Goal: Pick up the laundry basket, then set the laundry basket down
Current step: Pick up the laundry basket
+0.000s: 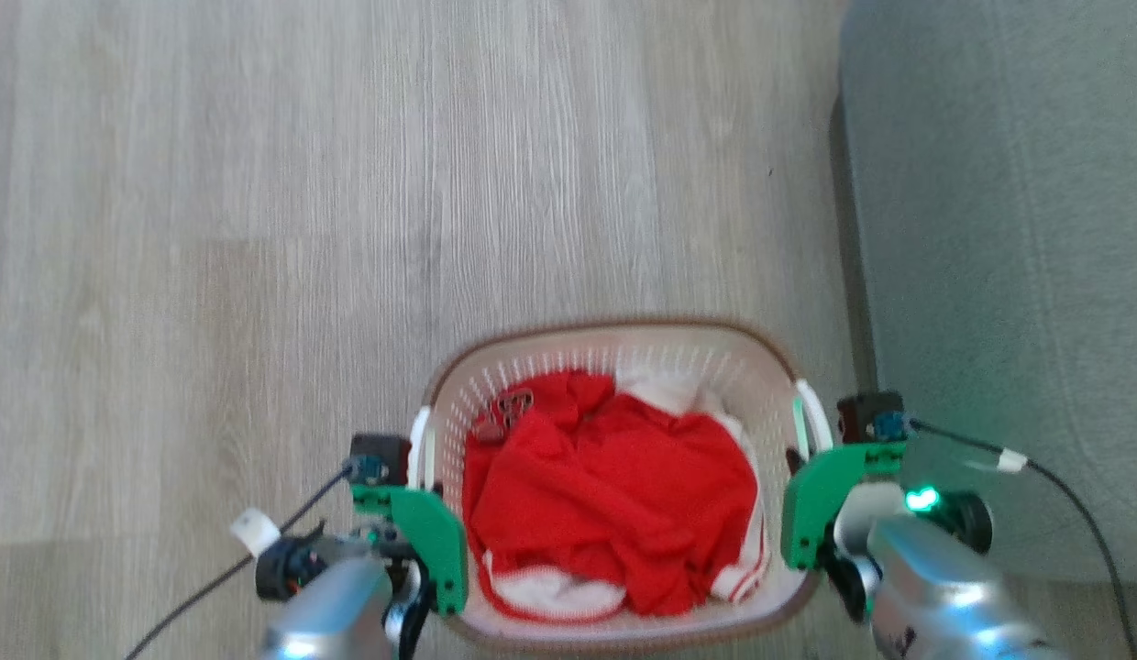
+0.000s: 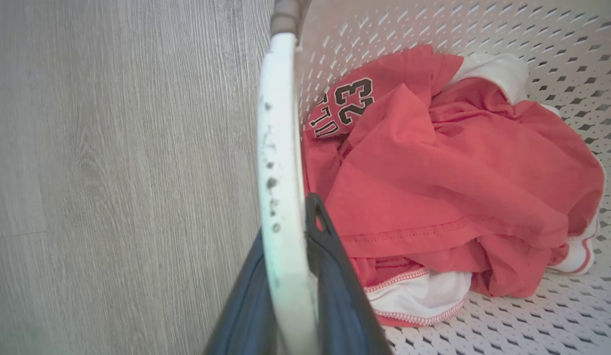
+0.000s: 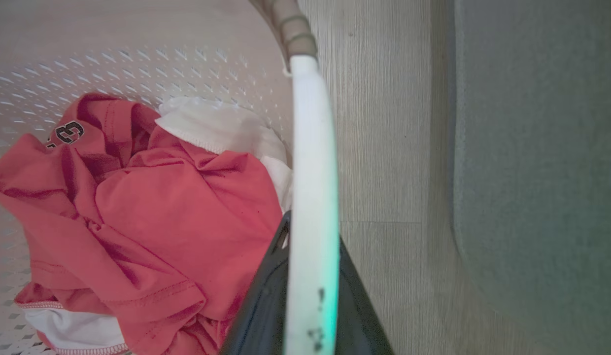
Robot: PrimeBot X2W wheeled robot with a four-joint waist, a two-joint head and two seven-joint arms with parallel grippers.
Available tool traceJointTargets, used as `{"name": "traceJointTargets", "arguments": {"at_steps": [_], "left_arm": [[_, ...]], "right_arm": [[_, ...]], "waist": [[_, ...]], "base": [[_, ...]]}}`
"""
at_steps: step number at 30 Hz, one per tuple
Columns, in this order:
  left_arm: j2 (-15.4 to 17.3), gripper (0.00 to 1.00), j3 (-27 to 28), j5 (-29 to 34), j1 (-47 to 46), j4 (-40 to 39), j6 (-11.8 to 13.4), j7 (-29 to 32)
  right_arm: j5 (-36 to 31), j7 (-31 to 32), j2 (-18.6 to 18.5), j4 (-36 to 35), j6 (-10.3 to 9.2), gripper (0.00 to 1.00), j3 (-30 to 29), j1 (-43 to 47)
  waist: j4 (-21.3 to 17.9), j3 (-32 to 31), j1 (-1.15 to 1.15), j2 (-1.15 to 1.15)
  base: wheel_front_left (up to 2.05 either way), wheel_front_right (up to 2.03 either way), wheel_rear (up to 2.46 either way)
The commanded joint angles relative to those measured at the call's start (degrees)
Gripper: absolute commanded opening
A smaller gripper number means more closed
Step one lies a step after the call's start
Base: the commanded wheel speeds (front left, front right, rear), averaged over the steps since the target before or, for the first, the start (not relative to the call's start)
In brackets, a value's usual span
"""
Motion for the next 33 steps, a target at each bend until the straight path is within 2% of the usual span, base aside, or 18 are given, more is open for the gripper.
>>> {"name": "traceJointTargets", "arguments": {"at_steps": [1, 16, 33], "left_arm": [[1.9, 0.00, 0.7, -0.4, 0.9, 0.8, 0.2, -0.1], [1.9, 0.00, -2.6, -3.3, 6.2, 2.7, -0.5, 2.1], [1.9, 0.00, -4.8, -4.7, 8.7, 3.9, -0.6, 2.2]], "right_arm": [[0.8, 0.0, -0.7, -0.1, -0.11, 0.00, 1.0, 1.5], [8.2, 2.2, -0.7, -0.6, -0.11, 0.00, 7.6, 7.7], [14.0, 1.7, -0.7, -0.1, -0.11, 0.00, 13.3, 9.8]], "waist": [[-0.3, -3.1, 0.01, -0.01], [-0.3, -13.4, 0.01, -0.01], [-0.6, -17.8, 0.01, -0.01]], "base": [[0.00, 0.00, 0.00], [0.00, 0.00, 0.00], [0.00, 0.00, 0.00]]}}
